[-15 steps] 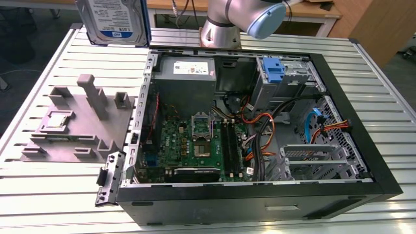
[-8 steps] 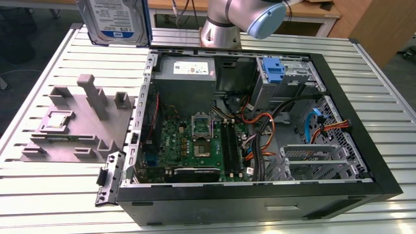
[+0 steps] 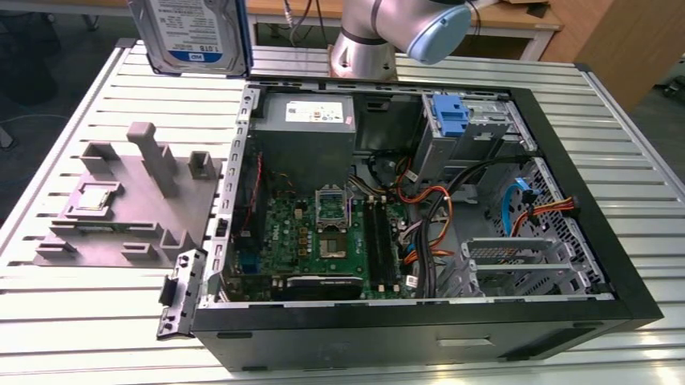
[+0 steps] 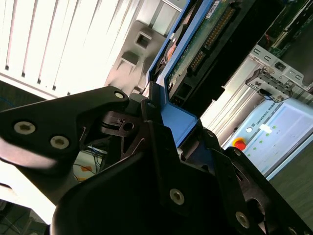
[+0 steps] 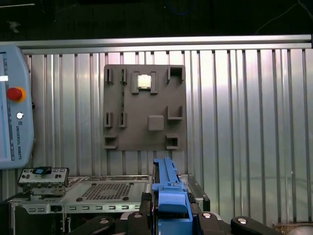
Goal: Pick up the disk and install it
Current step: 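Pick up the disk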
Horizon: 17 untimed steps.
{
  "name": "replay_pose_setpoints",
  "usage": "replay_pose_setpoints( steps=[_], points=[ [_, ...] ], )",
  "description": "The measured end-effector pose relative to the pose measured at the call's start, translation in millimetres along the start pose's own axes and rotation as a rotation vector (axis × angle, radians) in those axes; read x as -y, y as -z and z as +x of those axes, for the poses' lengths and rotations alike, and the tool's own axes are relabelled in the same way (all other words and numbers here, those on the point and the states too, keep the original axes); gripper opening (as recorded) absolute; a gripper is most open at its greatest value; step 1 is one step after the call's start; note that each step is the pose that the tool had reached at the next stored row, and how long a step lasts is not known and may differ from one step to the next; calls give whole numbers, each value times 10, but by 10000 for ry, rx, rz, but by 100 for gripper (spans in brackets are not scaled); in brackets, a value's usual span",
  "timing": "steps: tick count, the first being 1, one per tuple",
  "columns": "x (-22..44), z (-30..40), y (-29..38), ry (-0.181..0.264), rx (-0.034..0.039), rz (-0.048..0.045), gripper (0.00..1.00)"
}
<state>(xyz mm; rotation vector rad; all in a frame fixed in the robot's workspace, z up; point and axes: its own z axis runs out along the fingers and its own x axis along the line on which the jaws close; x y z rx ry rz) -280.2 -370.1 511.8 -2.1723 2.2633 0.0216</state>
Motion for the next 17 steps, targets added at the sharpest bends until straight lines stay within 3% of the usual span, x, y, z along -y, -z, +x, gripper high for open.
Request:
replay_pose_setpoints(
  steps=[17],
  points=[
    [48, -2, 0, 0, 0, 0, 37]
  ],
)
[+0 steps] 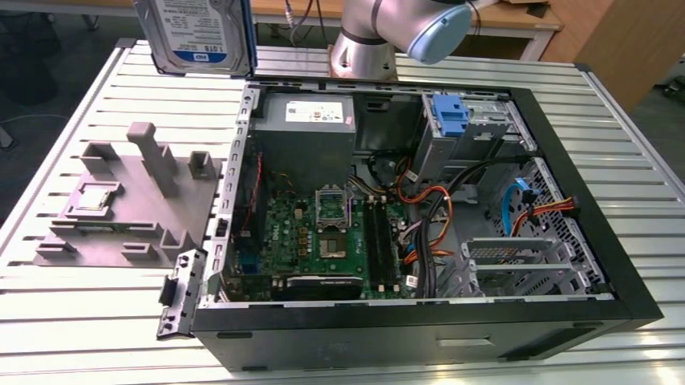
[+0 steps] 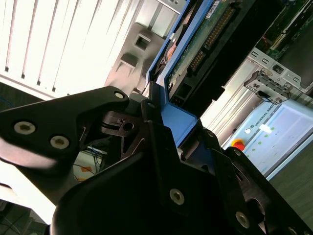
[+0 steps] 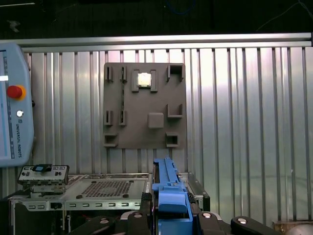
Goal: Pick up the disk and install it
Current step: 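Pick up the disk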
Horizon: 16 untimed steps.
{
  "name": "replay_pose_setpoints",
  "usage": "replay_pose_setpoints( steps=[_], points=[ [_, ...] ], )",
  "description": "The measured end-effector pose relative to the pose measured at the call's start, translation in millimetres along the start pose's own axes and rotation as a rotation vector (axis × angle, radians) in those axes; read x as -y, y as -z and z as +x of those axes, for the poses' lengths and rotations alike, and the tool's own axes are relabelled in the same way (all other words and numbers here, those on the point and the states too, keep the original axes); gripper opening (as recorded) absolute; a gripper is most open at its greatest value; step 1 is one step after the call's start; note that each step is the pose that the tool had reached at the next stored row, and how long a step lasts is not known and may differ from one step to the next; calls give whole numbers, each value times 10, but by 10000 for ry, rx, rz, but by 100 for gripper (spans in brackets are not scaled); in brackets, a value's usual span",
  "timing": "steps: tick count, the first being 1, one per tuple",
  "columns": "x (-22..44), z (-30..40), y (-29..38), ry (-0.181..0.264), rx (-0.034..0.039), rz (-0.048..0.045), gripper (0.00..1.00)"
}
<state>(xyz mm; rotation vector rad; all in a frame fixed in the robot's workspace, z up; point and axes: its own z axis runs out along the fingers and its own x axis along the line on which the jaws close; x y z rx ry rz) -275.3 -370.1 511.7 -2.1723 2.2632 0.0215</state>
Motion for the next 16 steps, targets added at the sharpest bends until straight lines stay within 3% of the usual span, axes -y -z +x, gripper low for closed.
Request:
replay_pose_setpoints(
  steps=[16],
  points=[
    [45, -2, 0, 0, 0, 0, 37]
  ],
)
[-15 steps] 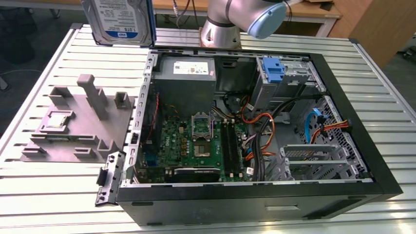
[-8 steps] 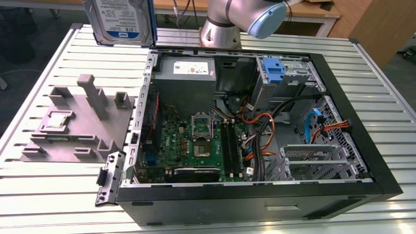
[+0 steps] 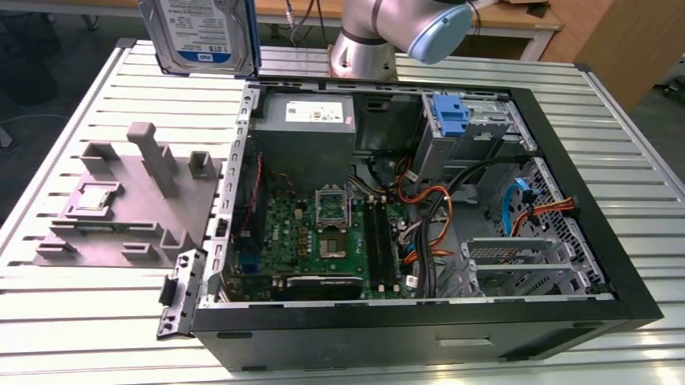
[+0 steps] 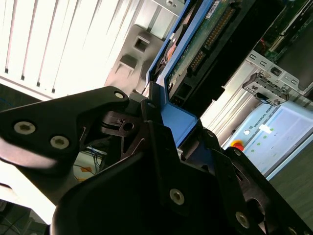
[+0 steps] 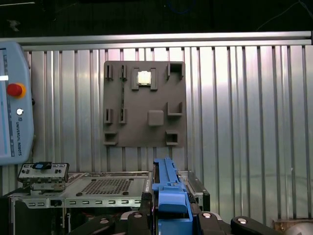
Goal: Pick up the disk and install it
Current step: 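Pick up the disk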
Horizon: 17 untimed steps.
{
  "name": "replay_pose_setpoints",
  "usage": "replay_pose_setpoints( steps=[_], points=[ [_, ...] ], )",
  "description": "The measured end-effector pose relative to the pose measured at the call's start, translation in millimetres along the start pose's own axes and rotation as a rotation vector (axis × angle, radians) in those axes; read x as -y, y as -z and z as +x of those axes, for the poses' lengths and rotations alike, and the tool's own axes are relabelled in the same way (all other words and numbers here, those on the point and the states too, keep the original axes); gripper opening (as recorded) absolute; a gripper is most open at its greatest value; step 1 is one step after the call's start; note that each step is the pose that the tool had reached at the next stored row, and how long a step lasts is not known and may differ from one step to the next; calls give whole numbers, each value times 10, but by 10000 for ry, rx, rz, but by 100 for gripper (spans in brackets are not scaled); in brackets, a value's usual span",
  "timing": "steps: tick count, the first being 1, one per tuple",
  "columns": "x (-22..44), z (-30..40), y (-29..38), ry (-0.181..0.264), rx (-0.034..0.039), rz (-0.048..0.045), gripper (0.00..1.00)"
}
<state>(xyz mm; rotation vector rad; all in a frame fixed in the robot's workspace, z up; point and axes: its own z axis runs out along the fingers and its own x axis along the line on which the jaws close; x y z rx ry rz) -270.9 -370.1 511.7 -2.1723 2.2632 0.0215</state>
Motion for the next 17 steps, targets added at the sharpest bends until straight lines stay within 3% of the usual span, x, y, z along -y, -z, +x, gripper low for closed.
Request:
replay_pose_setpoints(
  steps=[12, 17],
  points=[
    [32, -1, 1, 0, 0, 0, 37],
    [34, 49, 0, 0, 0, 0, 37]
  ],
)
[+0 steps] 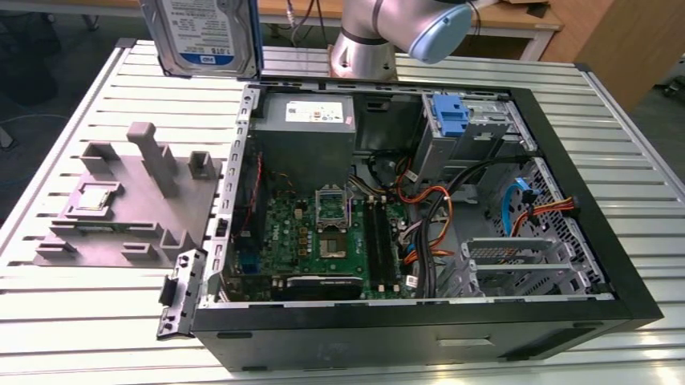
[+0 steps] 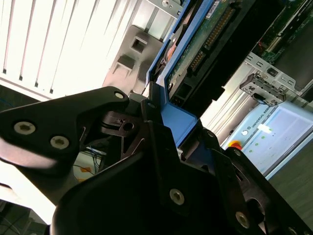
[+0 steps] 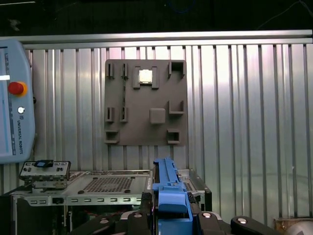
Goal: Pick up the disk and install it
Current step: 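Pick up the disk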
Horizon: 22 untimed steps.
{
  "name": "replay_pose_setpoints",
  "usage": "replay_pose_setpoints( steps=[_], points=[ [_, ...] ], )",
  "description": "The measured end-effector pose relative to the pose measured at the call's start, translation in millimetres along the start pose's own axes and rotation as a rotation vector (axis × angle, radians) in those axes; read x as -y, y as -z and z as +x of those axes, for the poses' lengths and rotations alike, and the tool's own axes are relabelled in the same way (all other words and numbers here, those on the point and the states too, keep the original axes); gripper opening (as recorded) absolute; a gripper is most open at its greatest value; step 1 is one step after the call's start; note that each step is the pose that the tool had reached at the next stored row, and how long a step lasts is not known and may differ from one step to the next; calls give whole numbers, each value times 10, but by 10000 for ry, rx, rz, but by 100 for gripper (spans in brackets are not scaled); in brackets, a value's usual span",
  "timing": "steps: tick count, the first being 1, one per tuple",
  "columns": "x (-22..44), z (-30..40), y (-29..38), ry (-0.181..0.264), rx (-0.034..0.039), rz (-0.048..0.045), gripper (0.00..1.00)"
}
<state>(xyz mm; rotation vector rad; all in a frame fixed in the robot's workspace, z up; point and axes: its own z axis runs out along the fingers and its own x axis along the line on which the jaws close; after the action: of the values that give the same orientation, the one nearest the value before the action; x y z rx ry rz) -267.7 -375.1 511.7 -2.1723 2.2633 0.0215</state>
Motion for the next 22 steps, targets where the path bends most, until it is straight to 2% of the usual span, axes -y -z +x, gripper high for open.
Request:
replay_pose_setpoints(
  steps=[4, 9, 14, 22],
  points=[
    [5, 24, -6, 1, 1, 7, 37],
    [60, 26, -15, 1, 1, 11, 37],
    [66, 95, -28, 0, 2, 37, 37],
    [67, 102, -28, 1, 3, 69, 37]
  ],
)
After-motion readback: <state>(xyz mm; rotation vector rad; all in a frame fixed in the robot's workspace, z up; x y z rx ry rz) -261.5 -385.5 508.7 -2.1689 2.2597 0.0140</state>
